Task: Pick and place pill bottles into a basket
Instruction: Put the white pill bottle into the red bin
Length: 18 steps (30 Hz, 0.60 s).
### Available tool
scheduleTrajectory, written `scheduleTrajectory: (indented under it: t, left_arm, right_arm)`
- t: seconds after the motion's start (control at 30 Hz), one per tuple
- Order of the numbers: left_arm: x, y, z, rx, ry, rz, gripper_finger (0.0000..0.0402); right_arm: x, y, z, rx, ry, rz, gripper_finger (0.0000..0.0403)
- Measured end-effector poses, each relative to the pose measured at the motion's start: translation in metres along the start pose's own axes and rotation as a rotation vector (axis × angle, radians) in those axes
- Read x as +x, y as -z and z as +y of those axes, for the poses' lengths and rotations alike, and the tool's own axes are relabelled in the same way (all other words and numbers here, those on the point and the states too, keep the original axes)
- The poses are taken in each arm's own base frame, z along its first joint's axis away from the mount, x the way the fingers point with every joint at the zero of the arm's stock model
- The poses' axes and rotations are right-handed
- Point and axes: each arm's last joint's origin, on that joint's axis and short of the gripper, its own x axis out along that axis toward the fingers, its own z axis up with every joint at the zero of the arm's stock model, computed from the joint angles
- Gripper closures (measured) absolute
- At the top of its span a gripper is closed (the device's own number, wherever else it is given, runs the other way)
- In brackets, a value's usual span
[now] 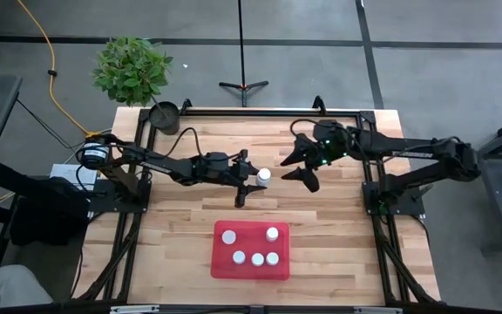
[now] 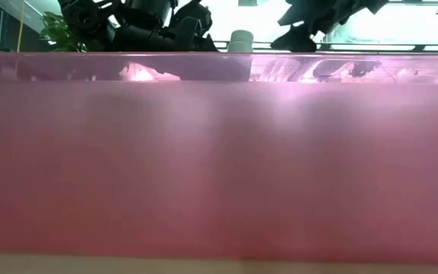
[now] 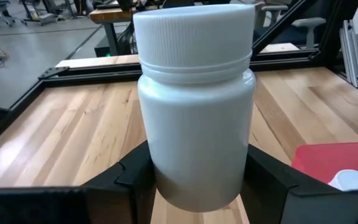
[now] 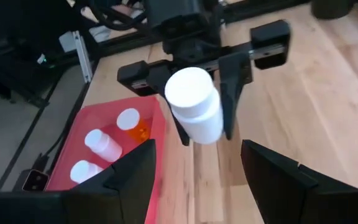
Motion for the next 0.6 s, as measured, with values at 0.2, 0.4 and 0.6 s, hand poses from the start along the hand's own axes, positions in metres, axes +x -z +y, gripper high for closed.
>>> scheduleTrajectory:
  t: [0.2,0.4,0.6]
  left_arm:
    - [0.0,0.001,0.001,0.0,-0.021,0.015,0.0187]
    - [0.0,0.002,0.001,-0.001,-0.023,0.019,0.0187]
    - [0.0,0.002,0.0,-0.001,-0.023,0.026,0.0187]
  right_arm:
    - [0.021,-0.005,0.004,-0.025,-0.024,0.042,0.0176]
    - [0.035,-0.011,0.005,-0.03,-0.006,0.059,0.0176]
    - [0.039,-0.018,0.003,-0.029,0.021,0.06,0.0172]
